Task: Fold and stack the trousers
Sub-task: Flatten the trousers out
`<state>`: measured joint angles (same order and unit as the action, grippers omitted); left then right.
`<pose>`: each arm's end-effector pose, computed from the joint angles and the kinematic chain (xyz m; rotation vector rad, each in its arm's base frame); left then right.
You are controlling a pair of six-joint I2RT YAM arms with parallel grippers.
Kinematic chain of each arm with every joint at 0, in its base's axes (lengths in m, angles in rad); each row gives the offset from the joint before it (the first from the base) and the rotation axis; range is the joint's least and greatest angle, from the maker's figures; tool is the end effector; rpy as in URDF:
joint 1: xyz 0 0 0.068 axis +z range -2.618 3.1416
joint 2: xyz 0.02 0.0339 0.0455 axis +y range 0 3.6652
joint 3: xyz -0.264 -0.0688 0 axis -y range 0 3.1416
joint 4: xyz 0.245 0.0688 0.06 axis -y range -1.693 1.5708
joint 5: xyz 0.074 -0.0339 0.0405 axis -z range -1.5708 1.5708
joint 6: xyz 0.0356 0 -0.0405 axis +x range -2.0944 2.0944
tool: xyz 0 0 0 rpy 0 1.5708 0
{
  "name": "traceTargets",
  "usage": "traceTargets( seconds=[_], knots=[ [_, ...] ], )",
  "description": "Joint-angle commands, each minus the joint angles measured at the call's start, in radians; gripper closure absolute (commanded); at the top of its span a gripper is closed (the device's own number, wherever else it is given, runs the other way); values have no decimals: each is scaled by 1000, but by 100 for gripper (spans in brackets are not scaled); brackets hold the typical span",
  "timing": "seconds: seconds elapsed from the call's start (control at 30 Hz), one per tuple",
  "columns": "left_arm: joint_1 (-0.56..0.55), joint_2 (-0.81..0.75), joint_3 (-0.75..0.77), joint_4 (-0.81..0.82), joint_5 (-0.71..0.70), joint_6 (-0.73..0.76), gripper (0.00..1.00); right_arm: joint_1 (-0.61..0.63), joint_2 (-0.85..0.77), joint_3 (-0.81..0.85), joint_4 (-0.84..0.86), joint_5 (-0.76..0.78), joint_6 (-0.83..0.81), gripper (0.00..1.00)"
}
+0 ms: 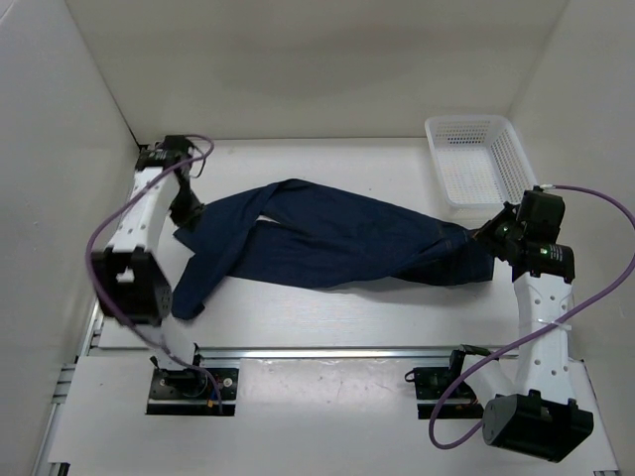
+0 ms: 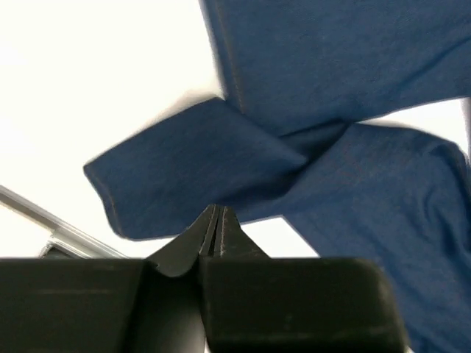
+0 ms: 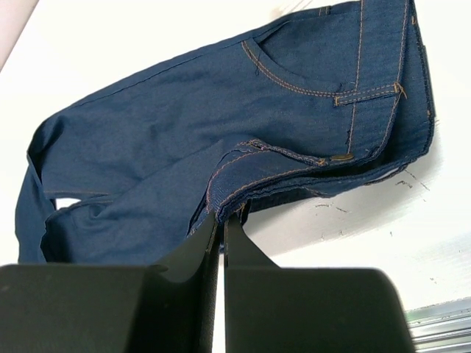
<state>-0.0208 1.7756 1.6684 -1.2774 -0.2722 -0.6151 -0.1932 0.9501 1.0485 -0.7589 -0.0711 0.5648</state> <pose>0.3439 0.0024 0.2990 -0.8744 2.7303 0.2892 0.1878 -0.0342 0.3449 0.7939 2.0991 0.2813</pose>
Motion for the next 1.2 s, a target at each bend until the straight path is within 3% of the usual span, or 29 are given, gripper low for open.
traceTargets(
  seconds=[0.0, 0.07, 0.1, 0.17, 0.23, 0.4, 0.57, 0.7, 0.8, 0.83, 0.87, 0.9, 1.17],
  knots=[
    [51, -267, -244, 87, 60, -31, 85, 9, -11, 21, 36, -13, -20, 100],
    [79, -367, -362, 111, 129, -41, 71, 18, -11, 21, 36, -22, -20, 100],
    [90, -390, -466, 124, 186, -54, 47, 18, -11, 21, 36, -22, -20, 100],
    [102, -422, -556, 182, 298, -45, 19, 18, -11, 21, 36, -22, -20, 100],
    [102, -432, -646, 211, 361, -44, 0, 18, -11, 21, 36, -32, -20, 100],
    [81, -421, -740, 301, 385, -75, 0, 18, -11, 21, 36, -32, -20, 100],
    [65, -342, -727, 329, 358, -54, 0, 28, -11, 30, 36, -41, -20, 100],
    [65, -298, -713, 352, 248, -97, 8, 28, -11, 30, 36, -50, -20, 100],
    [65, -288, -704, 363, 182, -144, 27, 28, -11, 30, 36, -50, -20, 100],
    [65, -288, -693, 363, 150, -155, 39, 28, -11, 30, 36, -50, -20, 100],
    [65, -288, -678, 363, 136, -166, 72, 28, -11, 30, 36, -50, -20, 100],
    [65, -297, -668, 354, 124, -166, 88, 28, -11, 30, 36, -50, -20, 100],
    [65, -418, -420, 191, -90, -155, 90, 28, -11, 39, 36, -50, -29, 100]
  ],
)
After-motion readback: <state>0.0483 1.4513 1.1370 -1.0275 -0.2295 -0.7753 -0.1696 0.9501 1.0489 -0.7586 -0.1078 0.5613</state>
